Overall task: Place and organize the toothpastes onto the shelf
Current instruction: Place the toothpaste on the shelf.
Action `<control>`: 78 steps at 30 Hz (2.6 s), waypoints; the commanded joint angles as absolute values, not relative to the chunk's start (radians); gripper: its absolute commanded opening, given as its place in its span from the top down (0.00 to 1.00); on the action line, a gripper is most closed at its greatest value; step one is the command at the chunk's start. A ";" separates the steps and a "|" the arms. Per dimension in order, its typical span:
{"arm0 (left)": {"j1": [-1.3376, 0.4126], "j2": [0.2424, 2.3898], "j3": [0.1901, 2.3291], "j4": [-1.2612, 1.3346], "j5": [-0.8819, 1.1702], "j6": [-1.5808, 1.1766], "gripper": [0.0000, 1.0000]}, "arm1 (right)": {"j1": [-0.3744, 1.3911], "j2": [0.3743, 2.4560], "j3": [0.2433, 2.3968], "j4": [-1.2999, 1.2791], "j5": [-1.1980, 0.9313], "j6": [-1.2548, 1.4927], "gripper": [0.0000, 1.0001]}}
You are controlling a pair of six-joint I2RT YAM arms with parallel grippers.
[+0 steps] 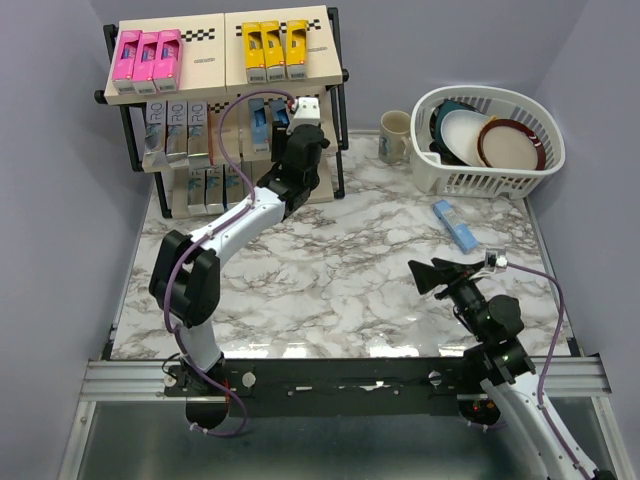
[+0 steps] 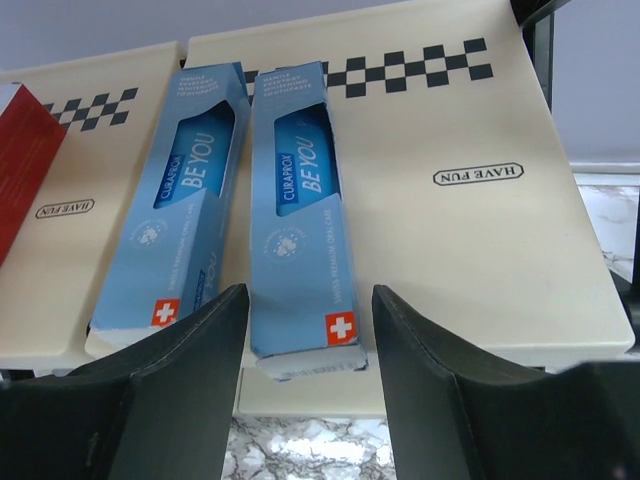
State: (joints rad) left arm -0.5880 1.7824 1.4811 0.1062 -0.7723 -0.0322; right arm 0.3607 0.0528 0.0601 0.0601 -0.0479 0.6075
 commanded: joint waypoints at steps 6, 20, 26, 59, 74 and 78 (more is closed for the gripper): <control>-0.580 1.713 1.494 0.018 -0.802 -0.068 0.38 | 0.364 0.067 -0.034 0.100 -0.074 0.586 0.00; -0.581 1.739 1.512 0.020 -0.859 -0.022 0.45 | 0.365 0.083 -0.035 0.112 -0.081 0.586 0.00; -0.580 1.764 1.535 0.020 -0.861 -0.014 0.48 | 0.365 0.084 -0.037 0.115 -0.083 0.584 0.00; -0.563 1.732 1.549 0.006 -0.822 -0.029 0.35 | 0.365 0.104 -0.040 0.133 -0.094 0.581 0.00; -0.565 1.749 1.569 -0.061 -0.818 -0.040 0.37 | 0.365 0.101 -0.041 0.132 -0.092 0.578 0.00; -0.565 1.753 1.572 -0.063 -0.804 -0.043 0.37 | 0.364 0.110 -0.041 0.138 -0.095 0.578 0.00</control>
State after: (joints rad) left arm -0.5648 1.7443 1.5429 -0.0444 -0.8211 -0.0280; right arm 0.3607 0.1001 0.0601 0.1112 -0.0769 0.6003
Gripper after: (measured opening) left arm 0.627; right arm 0.998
